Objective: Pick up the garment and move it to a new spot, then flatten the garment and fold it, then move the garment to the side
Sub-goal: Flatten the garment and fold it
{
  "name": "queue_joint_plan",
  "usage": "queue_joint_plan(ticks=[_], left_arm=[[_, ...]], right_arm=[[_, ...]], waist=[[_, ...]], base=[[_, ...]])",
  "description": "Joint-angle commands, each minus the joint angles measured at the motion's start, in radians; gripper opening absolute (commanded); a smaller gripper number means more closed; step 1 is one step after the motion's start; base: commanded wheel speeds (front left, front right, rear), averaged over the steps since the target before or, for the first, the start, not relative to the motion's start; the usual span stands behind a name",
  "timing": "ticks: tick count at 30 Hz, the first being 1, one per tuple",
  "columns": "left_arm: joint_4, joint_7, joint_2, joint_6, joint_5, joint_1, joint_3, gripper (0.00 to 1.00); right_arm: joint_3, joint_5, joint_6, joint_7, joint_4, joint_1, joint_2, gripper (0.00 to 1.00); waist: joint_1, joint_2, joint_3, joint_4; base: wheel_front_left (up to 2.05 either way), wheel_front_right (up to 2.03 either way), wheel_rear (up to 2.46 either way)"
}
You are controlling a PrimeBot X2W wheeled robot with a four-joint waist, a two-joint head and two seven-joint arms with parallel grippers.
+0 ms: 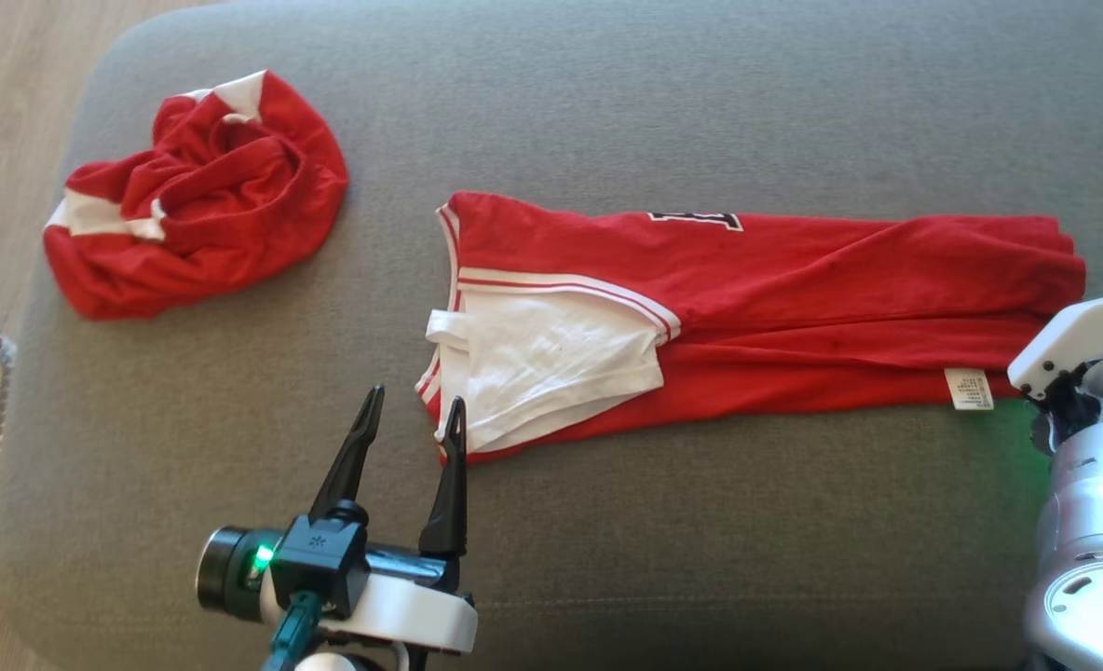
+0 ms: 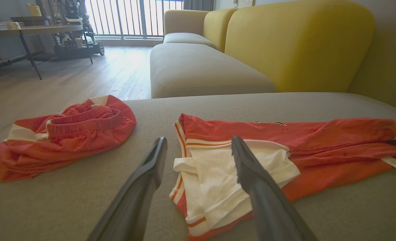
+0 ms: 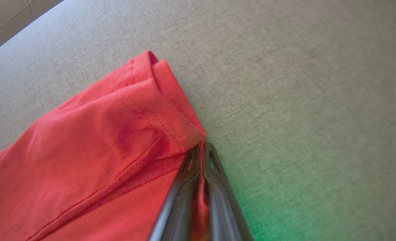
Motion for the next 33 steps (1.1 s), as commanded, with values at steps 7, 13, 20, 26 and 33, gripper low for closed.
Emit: queue_joint_plan(ticks=[7,13,20,26,33], left_arm=[[-0.030,-0.012,-0.018,-0.024,0.023,-0.025,0.042,1.00],[-0.034,-0.012,-0.018,-0.042,0.034,-0.025,0.045,1.00],[-0.039,-0.012,-0.018,-0.063,0.047,-0.030,0.048,1.00],[-0.038,-0.012,-0.018,-0.076,0.056,-0.037,0.048,1.00],[-0.039,-0.012,-0.023,-0.080,0.048,-0.043,0.053,1.00]], right_arm=[[-0.011,-0.017,-0.002,-0.045,-0.085,-0.042,-0.015,1.00],[-0.024,-0.018,-0.002,-0.142,-0.105,-0.075,-0.012,1.00],[-0.032,-0.019,-0.002,-0.198,0.009,-0.105,-0.011,1.00],[-0.050,-0.019,-0.002,-0.143,0.017,-0.065,-0.011,1.00],[-0.087,-0.019,-0.002,-0.050,0.018,-0.047,-0.011,0.97]], waist=[[0.0000,0.0000,-0.001,-0.046],[0.0000,0.0000,0.000,-0.066],[0.0000,0.0000,0.012,-0.070],[0.0000,0.0000,0.030,-0.050],[0.0000,0.0000,0.040,-0.039]], base=[[0.00,0.00,0.00],[0.00,0.00,0.00],[0.00,0.00,0.00],[0.00,0.00,0.00],[0.00,0.00,0.00]])
